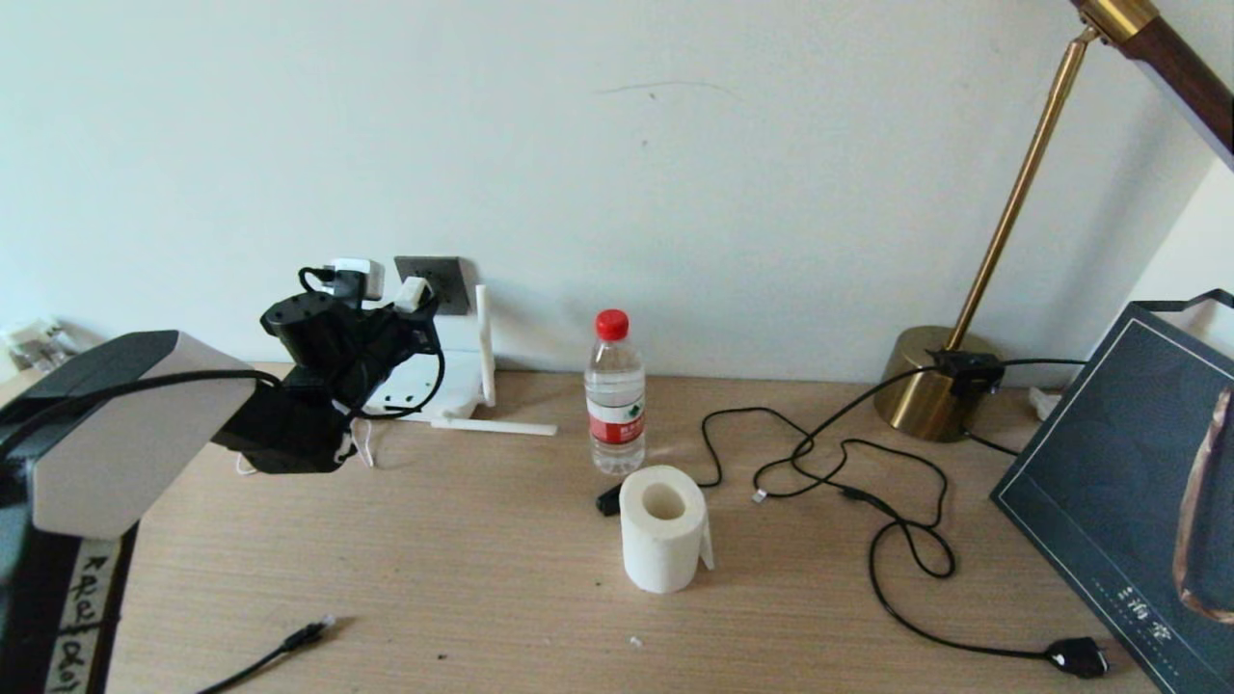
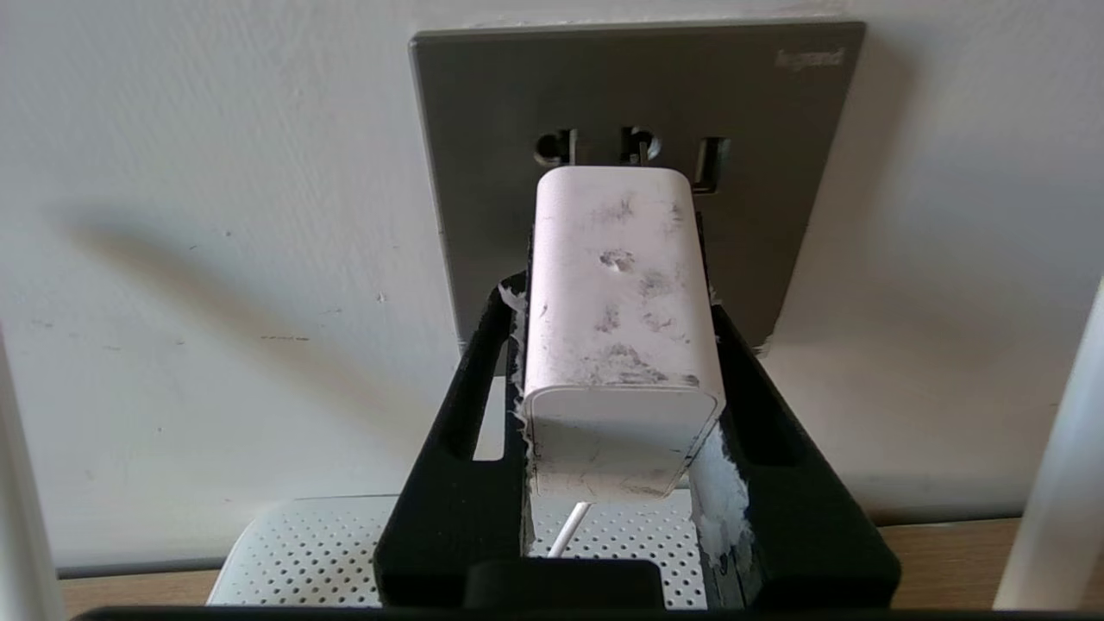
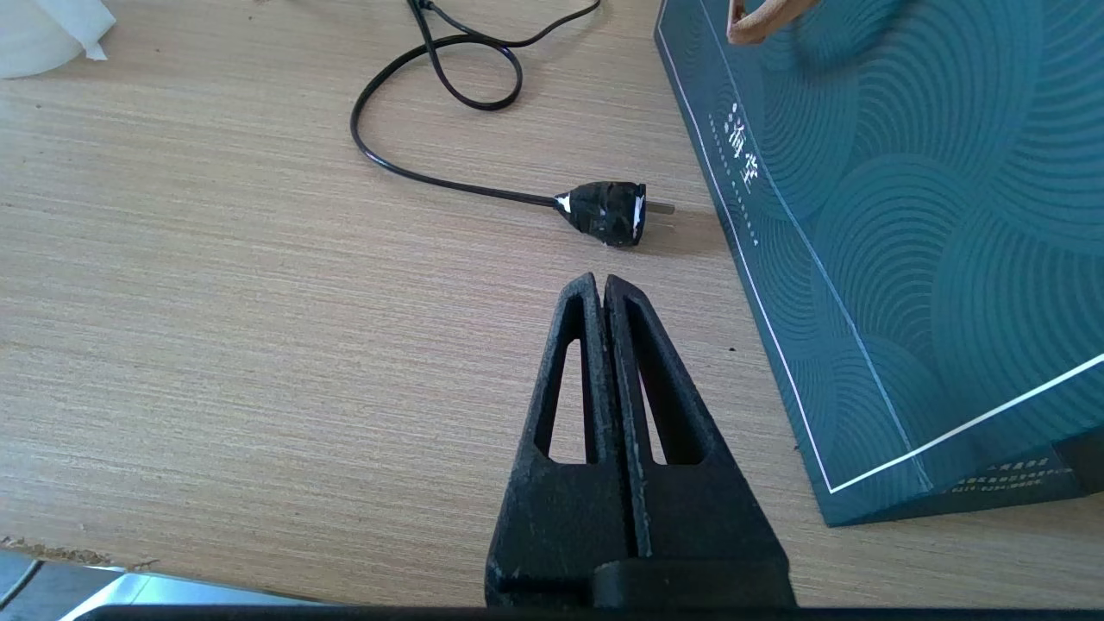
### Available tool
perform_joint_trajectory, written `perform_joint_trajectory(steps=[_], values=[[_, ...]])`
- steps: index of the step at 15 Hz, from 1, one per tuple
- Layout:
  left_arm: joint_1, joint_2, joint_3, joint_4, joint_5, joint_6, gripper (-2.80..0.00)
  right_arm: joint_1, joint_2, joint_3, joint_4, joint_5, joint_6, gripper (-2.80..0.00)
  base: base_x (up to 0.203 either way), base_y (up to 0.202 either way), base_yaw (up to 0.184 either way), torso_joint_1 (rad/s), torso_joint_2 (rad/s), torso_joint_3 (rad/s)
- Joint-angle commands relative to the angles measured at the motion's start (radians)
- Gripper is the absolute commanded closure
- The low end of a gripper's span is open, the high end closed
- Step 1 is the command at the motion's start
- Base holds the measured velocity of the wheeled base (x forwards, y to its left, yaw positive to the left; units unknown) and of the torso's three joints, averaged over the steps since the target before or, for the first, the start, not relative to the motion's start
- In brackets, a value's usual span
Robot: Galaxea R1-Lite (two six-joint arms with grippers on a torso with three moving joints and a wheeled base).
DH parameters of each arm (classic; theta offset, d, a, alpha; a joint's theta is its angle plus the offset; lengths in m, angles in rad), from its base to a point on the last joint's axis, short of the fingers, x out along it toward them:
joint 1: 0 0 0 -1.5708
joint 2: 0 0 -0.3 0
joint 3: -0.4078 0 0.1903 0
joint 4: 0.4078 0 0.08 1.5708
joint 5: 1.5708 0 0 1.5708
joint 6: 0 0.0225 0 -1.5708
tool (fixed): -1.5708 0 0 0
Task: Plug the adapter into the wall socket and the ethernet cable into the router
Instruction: Plug plug into socket
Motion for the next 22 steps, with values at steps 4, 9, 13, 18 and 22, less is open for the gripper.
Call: perform_joint_trajectory(steps=[4, 9, 13, 18, 22], values=[[0.001, 0.003, 0.003, -0.008, -0.001, 0.000, 0.00, 0.000, 0.000, 0.000, 0.002, 0.001, -0.001, 0.00, 0.000, 0.000, 0.000, 0.000, 0.00, 0.000], [0.001, 0.003, -0.001, -0.006, -0.001, 0.000, 0.00, 0.000, 0.000, 0.000, 0.002, 0.001, -0.001, 0.00, 0.000, 0.000, 0.000, 0.000, 0.00, 0.000], [0.001, 0.002, -0.003, -0.005, -0.001, 0.000, 0.00, 0.000, 0.000, 0.000, 0.002, 0.001, -0.001, 0.00, 0.000, 0.000, 0.000, 0.000, 0.00, 0.000], [0.001, 0.001, -0.007, -0.002, -0.001, 0.000, 0.00, 0.000, 0.000, 0.000, 0.002, -0.001, -0.001, 0.00, 0.000, 0.000, 0.000, 0.000, 0.00, 0.000], [0.001, 0.001, -0.007, -0.002, -0.001, 0.000, 0.00, 0.000, 0.000, 0.000, 0.002, 0.001, -0.001, 0.00, 0.000, 0.000, 0.000, 0.000, 0.00, 0.000]])
